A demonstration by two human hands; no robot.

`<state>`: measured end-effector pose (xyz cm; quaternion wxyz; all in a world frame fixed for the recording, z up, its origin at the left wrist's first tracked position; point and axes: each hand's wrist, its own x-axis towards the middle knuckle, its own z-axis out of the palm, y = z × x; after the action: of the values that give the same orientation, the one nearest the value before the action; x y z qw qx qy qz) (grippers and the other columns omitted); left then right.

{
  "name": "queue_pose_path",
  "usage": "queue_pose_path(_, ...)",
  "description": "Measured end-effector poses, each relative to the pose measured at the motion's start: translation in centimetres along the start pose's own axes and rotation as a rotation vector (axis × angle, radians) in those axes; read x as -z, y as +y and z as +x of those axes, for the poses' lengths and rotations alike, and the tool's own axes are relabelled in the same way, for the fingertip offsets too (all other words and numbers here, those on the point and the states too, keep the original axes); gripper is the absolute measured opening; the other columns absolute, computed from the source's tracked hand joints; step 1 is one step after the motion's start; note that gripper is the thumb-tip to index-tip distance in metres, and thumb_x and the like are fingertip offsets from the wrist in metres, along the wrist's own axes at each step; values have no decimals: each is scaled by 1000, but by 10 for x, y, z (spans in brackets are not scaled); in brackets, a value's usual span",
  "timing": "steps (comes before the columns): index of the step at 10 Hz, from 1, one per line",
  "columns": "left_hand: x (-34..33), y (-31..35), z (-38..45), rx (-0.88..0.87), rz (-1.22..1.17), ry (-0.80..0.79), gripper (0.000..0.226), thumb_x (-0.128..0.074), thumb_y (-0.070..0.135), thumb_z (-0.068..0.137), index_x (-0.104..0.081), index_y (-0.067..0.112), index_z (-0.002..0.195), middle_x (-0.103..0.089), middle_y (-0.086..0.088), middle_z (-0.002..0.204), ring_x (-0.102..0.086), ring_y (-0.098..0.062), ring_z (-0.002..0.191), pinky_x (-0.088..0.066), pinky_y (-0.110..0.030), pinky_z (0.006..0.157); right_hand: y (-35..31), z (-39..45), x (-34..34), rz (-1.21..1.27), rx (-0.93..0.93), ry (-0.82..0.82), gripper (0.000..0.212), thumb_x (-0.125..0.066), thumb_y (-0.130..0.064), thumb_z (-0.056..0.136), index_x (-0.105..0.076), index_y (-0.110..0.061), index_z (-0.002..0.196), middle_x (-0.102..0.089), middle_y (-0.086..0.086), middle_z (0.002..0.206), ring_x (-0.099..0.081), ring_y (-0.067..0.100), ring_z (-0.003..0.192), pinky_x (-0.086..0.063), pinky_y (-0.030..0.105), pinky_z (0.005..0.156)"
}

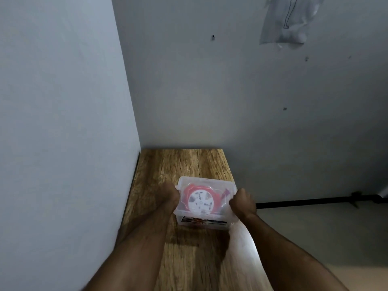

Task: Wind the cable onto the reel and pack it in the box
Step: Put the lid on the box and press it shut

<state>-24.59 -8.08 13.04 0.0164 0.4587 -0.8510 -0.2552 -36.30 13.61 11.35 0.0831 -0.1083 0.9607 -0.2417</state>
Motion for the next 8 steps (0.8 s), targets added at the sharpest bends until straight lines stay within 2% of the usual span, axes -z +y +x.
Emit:
queue_pose_path(1, -18, 5, -5, -159, 205, 75, 38, -62, 21, 100, -62, 2, 132, -64, -18, 132, -63, -32, 119, -51, -37, 97, -1, 1, -2, 48, -9, 22, 19, -57, -19, 98, -60, -3, 107, -63, 11, 100, -55, 22, 81, -45, 31, 69)
queue_pose_path(2, -37, 14, -15, -392, 263, 225, 67, -61, 40, 101, -39, 2, 151, -48, -16, 152, -48, -28, 137, -39, -34, 114, -3, 4, -2, 75, -21, 28, 20, -59, -17, 98, -60, -1, 110, -64, 14, 106, -56, 22, 84, -45, 31, 69)
queue_pose_path(3, -56, 13, -13, -445, 291, 173, 80, -38, 56, 106, -20, 1, 161, -25, -19, 168, -25, -35, 155, -19, -43, 127, -5, 11, -3, 85, -13, -4, 18, -58, -13, 98, -60, -1, 111, -65, 16, 110, -59, 24, 89, -44, 31, 71)
queue_pose_path(4, -67, 3, -5, -527, 398, 174, 86, -21, 63, 105, -7, 2, 164, -9, -19, 172, -8, -34, 160, -3, -44, 129, -14, 17, -9, 126, 19, -38, 20, -57, -14, 98, -64, 0, 112, -67, 17, 114, -64, 29, 100, -44, 29, 74)
queue_pose_path(5, -65, -9, 5, -594, 418, 149, 87, -19, 66, 104, -4, 5, 165, -5, -16, 173, -5, -29, 161, -1, -43, 130, -28, 21, -17, 196, 50, -64, 26, -58, -17, 99, -67, 0, 116, -70, 17, 116, -66, 32, 106, -45, 28, 77)
queue_pose_path(6, -60, -25, 18, -567, 399, 106, 93, -20, 72, 100, -2, 7, 165, -1, -13, 173, -1, -27, 161, 1, -44, 131, -40, 26, -26, 316, 11, -129, 30, -53, -20, 102, -61, -2, 124, -67, 17, 121, -64, 32, 108, -43, 29, 79)
queue_pose_path(7, -53, -33, 29, -580, 361, 40, 95, -23, 75, 99, -3, 9, 165, 2, -10, 174, 2, -24, 161, 4, -42, 128, -49, 31, -26, 520, -117, -304, 25, -41, -23, 107, -54, -10, 123, -62, 12, 116, -60, 20, 91, -49, 32, 69)
queue_pose_path(8, -54, -36, 32, -597, 364, 50, 95, -23, 74, 99, -3, 9, 165, 1, -10, 174, 2, -24, 161, 5, -41, 128, -48, 39, -18, 612, -213, -518, 24, -45, -32, 104, -56, -12, 113, -63, 9, 111, -61, 26, 95, -53, 37, 63)
